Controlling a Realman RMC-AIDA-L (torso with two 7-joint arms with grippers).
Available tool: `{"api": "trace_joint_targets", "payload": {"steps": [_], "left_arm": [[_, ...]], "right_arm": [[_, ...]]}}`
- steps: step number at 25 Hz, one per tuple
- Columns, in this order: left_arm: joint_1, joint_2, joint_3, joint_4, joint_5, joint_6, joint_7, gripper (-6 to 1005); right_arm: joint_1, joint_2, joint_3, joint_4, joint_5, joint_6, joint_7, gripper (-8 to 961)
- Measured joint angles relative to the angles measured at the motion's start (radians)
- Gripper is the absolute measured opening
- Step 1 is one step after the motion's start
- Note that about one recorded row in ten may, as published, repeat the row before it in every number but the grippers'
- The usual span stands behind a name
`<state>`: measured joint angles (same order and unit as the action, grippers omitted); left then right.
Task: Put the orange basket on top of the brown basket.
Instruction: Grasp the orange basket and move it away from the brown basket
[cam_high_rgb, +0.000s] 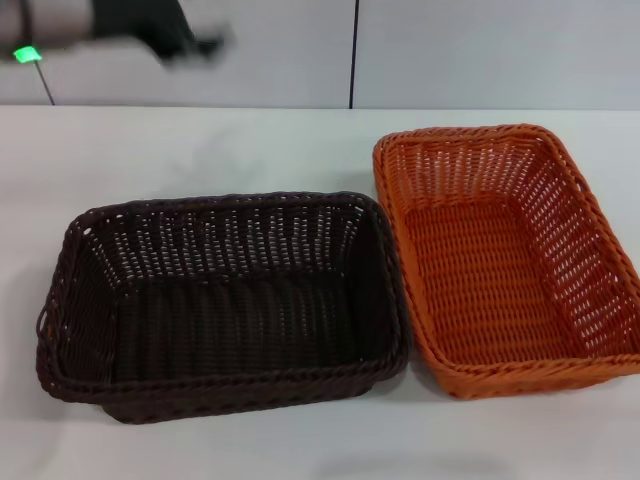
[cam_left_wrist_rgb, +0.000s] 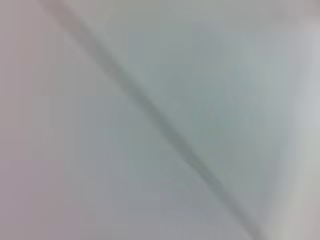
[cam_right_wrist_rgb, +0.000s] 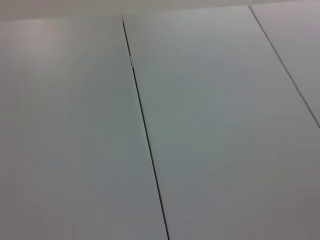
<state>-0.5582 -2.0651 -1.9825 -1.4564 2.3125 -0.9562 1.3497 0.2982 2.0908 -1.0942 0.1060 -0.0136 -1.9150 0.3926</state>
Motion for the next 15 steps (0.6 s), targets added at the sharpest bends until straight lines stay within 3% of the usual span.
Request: {"api": "trace_joint_targets", "payload": {"steps": [2, 3, 4, 7, 8, 9, 11, 15], "left_arm": [[0.114, 0.000, 0.078, -0.050, -0.097, 0.271, -0.012, 704], [0.224, 0.004, 0.193, -0.081, -0.179, 0.586, -0.005, 724], [0.224, 0.004, 0.193, -0.081, -0.179, 0.586, -0.005, 745], [0.369, 0.008, 0.396, -0.100, -0.207, 1.062, -0.004, 772], [0.437, 0.008, 0.492, -0.099, -0.191, 1.302, -0.022, 775], [0.437, 0.008, 0.492, -0.099, -0.191, 1.302, -0.022, 778], [0.496, 0.009, 0.560, -0.084, -0.167, 1.459, -0.070, 785], [0.586, 0.009, 0.616, 0.024, -0.088, 1.656, -0.345, 795]], "right_arm": [[0.005, -0.001, 0.000, -0.002, 0.000, 0.003, 0.001, 759], [0.011, -0.002, 0.001, -0.008, 0.002, 0.004, 0.001, 759], [0.011, -0.002, 0.001, -0.008, 0.002, 0.004, 0.001, 759], [0.027, -0.002, 0.012, -0.022, 0.012, 0.006, 0.009, 759], [0.048, -0.005, 0.024, -0.031, 0.013, 0.022, 0.060, 759], [0.048, -0.005, 0.024, -0.031, 0.013, 0.022, 0.060, 759], [0.065, -0.012, 0.020, -0.051, 0.004, 0.062, 0.137, 759], [0.068, -0.020, -0.009, -0.203, -0.103, 0.180, 0.247, 759]]}}
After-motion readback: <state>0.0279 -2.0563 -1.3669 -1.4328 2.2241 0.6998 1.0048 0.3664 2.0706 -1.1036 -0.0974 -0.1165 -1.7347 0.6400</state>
